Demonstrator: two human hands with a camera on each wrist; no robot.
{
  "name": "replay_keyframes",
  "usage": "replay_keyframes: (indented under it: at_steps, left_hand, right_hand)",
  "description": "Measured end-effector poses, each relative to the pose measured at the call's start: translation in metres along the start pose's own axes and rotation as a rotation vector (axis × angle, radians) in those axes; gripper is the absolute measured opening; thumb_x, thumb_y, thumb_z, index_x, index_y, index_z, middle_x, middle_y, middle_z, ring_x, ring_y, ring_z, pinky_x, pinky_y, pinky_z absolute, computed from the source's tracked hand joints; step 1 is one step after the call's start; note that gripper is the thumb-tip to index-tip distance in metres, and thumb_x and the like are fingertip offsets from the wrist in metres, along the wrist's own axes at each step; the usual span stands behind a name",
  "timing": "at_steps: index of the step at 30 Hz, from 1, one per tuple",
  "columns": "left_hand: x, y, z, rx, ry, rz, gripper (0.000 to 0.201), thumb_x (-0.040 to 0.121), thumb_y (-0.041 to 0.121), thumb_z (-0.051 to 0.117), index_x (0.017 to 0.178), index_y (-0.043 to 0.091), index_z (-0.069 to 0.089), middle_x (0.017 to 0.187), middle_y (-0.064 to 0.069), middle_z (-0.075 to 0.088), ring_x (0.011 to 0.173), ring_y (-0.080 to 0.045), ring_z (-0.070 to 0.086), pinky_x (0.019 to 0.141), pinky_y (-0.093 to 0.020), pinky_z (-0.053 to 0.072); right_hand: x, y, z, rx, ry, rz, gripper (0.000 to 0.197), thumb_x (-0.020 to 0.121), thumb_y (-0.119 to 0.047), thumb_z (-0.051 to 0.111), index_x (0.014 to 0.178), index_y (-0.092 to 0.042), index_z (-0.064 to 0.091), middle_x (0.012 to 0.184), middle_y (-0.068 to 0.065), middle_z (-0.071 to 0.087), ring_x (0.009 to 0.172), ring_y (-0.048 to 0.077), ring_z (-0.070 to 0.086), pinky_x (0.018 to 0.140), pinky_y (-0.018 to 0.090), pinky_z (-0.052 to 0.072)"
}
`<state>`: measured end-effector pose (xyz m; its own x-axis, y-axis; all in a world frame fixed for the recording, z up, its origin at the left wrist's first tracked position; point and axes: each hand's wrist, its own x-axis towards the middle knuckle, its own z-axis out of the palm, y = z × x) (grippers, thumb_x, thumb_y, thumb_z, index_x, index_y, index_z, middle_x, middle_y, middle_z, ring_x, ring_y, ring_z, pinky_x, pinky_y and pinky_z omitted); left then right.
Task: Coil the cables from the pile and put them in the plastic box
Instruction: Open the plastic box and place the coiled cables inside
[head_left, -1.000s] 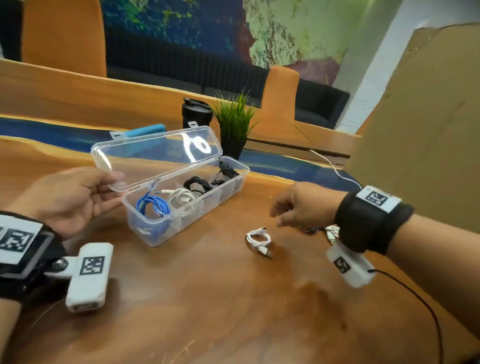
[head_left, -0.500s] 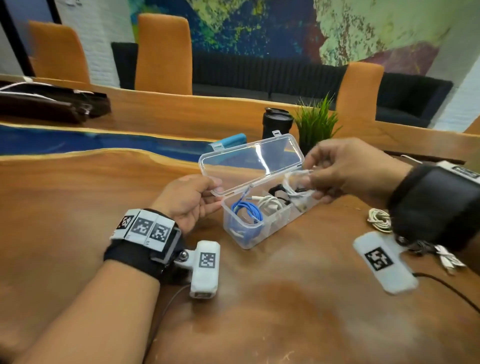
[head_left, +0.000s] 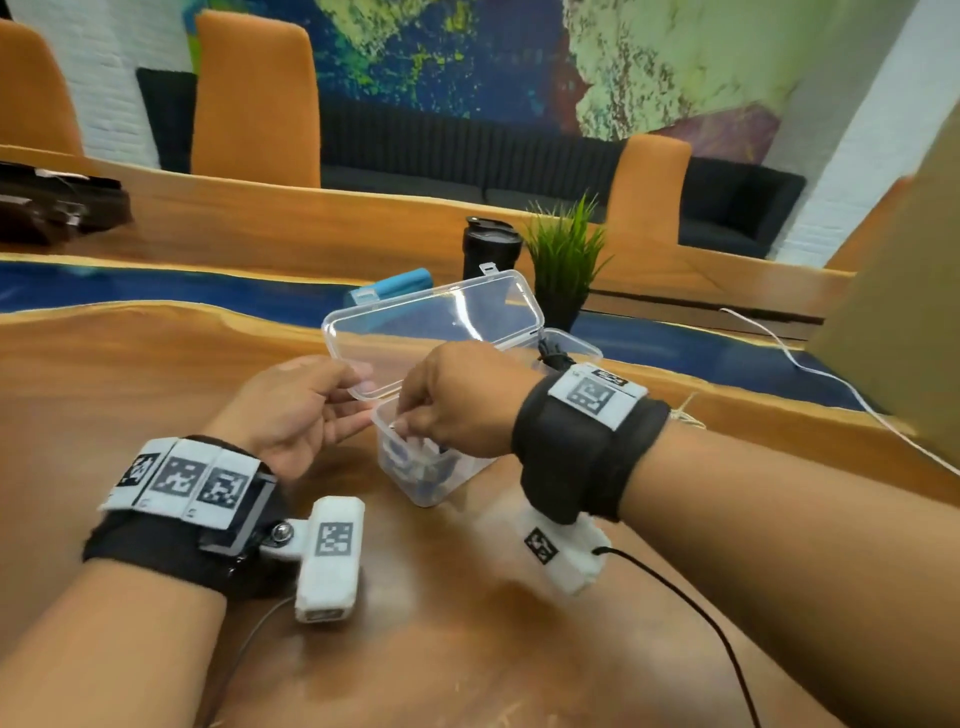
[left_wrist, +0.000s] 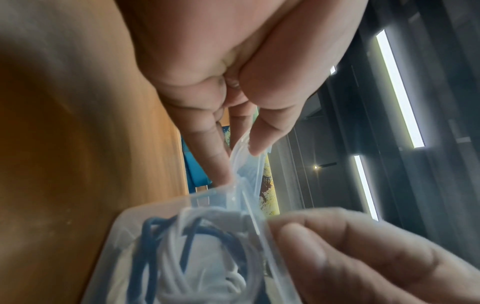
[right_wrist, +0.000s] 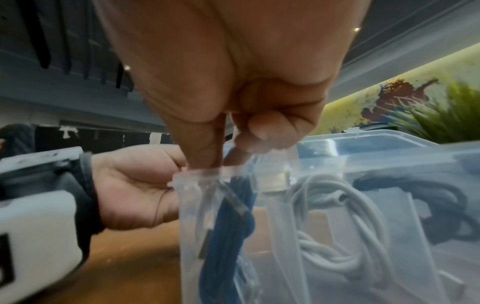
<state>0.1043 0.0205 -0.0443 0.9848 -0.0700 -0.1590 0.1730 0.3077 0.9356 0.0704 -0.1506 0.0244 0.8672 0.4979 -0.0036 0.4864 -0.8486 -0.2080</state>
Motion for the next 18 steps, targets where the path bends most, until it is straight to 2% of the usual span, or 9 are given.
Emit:
replay_keyframes:
  at_steps: [3,5,7,9,10,11,14,16,18]
  left_hand:
    - [0.004,-0.001,-0.001,-0.013,-0.01,0.001,0.022,0.094,0.009,0.056,0.114,0.004,0.062,0.096,-0.014,0.068,0.064,-0.012,0.072,0.056,-0.02,0.059]
    - [0.006,-0.002,-0.003,-0.024,-0.006,0.002,0.021,0.095,0.009,0.055,0.114,0.004,0.063,0.098,-0.014,0.067,0.063,-0.011,0.072,0.057,-0.02,0.059]
    - [0.007,-0.002,-0.005,-0.029,-0.004,-0.003,0.021,0.095,0.009,0.054,0.113,0.003,0.064,0.099,-0.014,0.067,0.064,-0.011,0.073,0.057,-0.02,0.06]
    - [0.007,-0.002,-0.007,-0.033,-0.008,-0.009,0.024,0.095,0.009,0.054,0.116,0.003,0.063,0.1,-0.015,0.068,0.065,-0.012,0.073,0.055,-0.021,0.059]
    - [0.007,-0.001,-0.008,-0.036,-0.008,-0.013,0.025,0.094,0.01,0.055,0.117,0.002,0.063,0.101,-0.015,0.068,0.066,-0.013,0.073,0.056,-0.021,0.06]
    - [0.007,0.0,-0.008,-0.038,-0.004,-0.015,0.027,0.094,0.01,0.055,0.119,0.002,0.062,0.102,-0.016,0.068,0.067,-0.013,0.073,0.059,-0.022,0.061]
    - [0.004,0.002,-0.007,-0.034,0.008,-0.007,0.027,0.094,0.009,0.056,0.119,0.003,0.062,0.098,-0.015,0.068,0.065,-0.013,0.071,0.061,-0.022,0.059]
    - [0.001,0.002,-0.006,-0.04,0.02,-0.005,0.022,0.093,0.007,0.057,0.114,0.003,0.063,0.093,-0.015,0.068,0.063,-0.013,0.071,0.06,-0.023,0.059]
    - [0.001,0.002,-0.005,-0.035,0.031,-0.003,0.023,0.093,0.007,0.058,0.114,0.002,0.063,0.095,-0.017,0.067,0.063,-0.014,0.07,0.059,-0.024,0.06]
  right_hand:
    - [-0.011,0.012,-0.01,0.137,-0.088,-0.035,0.023,0.094,-0.024,0.061,0.113,-0.027,0.073,0.08,-0.015,0.064,0.078,0.005,0.058,0.074,0.021,0.046]
    - [-0.023,0.031,-0.022,0.243,-0.051,-0.014,0.029,0.095,-0.024,0.06,0.123,-0.028,0.067,0.092,-0.01,0.068,0.083,0.003,0.059,0.079,0.019,0.048]
    - [-0.038,0.063,-0.041,0.258,0.104,0.086,0.023,0.094,-0.021,0.062,0.116,-0.023,0.07,0.088,-0.011,0.065,0.08,0.0,0.06,0.074,0.018,0.049]
    - [-0.052,0.106,-0.061,0.136,0.216,0.255,0.016,0.092,-0.014,0.063,0.101,-0.019,0.075,0.083,-0.013,0.064,0.076,-0.001,0.06,0.064,0.014,0.044]
    - [-0.06,0.127,-0.067,0.012,0.194,0.332,0.016,0.091,-0.012,0.063,0.097,-0.019,0.075,0.084,-0.011,0.065,0.08,0.004,0.061,0.064,0.016,0.044]
    - [-0.067,0.146,-0.07,-0.143,0.109,0.397,0.018,0.09,-0.011,0.062,0.098,-0.02,0.075,0.089,-0.008,0.067,0.087,0.011,0.063,0.068,0.019,0.045]
    - [-0.082,0.183,-0.047,-0.55,-0.268,0.526,0.026,0.087,-0.021,0.063,0.111,-0.028,0.07,0.108,-0.004,0.069,0.095,0.018,0.061,0.081,0.028,0.05]
    - [-0.087,0.189,-0.026,-0.632,-0.384,0.551,0.031,0.084,-0.033,0.068,0.114,-0.025,0.068,0.108,-0.001,0.068,0.095,0.019,0.063,0.084,0.031,0.054]
    - [-0.087,0.189,-0.015,-0.615,-0.377,0.569,0.031,0.085,-0.038,0.069,0.112,-0.021,0.068,0.104,0.0,0.068,0.093,0.018,0.064,0.085,0.032,0.056]
